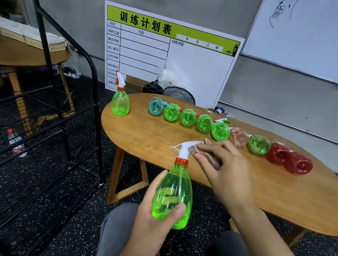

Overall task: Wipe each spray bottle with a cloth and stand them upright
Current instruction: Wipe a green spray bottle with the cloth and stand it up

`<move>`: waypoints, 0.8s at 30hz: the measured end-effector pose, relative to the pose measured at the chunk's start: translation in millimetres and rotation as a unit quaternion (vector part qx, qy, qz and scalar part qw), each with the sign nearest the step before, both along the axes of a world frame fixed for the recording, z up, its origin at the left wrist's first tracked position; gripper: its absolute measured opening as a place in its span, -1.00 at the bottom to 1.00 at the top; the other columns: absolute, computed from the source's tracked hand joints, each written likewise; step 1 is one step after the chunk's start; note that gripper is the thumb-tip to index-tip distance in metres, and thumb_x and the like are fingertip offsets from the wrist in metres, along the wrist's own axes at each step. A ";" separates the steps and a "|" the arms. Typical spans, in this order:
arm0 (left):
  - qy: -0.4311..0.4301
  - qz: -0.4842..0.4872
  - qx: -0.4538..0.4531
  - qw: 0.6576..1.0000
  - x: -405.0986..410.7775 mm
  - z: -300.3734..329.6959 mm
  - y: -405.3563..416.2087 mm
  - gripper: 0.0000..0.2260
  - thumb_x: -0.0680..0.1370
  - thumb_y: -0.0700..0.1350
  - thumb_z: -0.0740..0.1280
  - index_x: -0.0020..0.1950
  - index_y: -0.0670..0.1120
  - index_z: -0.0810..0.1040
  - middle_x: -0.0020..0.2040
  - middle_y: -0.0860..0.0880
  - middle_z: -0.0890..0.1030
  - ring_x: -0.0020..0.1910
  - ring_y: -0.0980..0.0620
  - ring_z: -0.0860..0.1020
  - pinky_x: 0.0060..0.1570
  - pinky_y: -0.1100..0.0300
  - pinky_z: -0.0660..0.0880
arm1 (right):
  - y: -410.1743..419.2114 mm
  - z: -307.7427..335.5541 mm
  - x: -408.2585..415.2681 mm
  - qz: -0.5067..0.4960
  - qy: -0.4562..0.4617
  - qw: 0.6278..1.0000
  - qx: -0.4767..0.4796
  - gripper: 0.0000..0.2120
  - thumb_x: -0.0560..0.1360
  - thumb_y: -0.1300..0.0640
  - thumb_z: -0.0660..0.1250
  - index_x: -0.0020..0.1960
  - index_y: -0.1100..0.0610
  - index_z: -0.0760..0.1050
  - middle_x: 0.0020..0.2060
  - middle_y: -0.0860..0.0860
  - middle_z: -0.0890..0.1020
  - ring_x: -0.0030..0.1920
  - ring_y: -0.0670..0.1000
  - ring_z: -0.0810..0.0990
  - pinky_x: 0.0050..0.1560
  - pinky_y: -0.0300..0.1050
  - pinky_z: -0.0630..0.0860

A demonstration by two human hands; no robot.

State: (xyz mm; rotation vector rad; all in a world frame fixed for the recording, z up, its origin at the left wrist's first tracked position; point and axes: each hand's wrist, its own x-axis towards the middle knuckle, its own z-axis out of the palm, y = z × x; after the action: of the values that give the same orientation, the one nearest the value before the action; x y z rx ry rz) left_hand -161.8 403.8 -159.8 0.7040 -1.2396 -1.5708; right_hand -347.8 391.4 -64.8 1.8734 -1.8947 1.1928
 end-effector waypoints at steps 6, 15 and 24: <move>-0.005 0.003 0.005 1.000 1.1 3.0 -0.7 -0.31 0.48 -0.17 0.57 0.54 0.09 0.39 0.26 0.06 0.71 0.25 0.02 0.68 0.16 0.20 0.60 | 23.2 -18.3 -11.0 0.009 0.000 0.999 0.050 -0.74 0.51 -0.17 0.44 0.14 -0.12 0.72 -0.07 -0.25 0.58 -0.14 -0.18 0.62 -0.15 -0.17 0.59; -0.009 -0.011 0.005 1.000 1.8 2.2 2.8 -0.30 0.47 -0.18 0.53 0.56 0.09 0.37 0.30 -0.04 0.69 0.29 -0.06 0.66 0.20 0.12 0.61 | 12.9 -7.1 -10.2 -0.012 -0.049 0.999 -0.002 -0.72 0.51 -0.15 0.45 0.17 -0.10 0.70 -0.02 -0.22 0.60 -0.03 -0.19 0.61 0.03 0.00 0.63; -0.006 0.012 -0.002 1.000 3.9 8.1 -0.4 -0.33 0.45 -0.18 0.51 0.54 0.05 0.41 0.27 0.11 0.70 0.25 0.10 0.66 0.14 0.30 0.58 | 28.2 -9.8 -20.5 0.009 -0.095 0.995 0.002 -0.76 0.48 -0.07 0.48 0.12 -0.08 0.71 -0.04 -0.16 0.65 0.00 -0.24 0.61 0.00 -0.50 0.44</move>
State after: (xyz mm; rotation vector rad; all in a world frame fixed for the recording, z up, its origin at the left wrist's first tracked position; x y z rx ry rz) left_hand -158.0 403.3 -151.8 0.7234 -1.2382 -1.5456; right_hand -368.3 419.6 -74.5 1.8413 -1.9789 1.4212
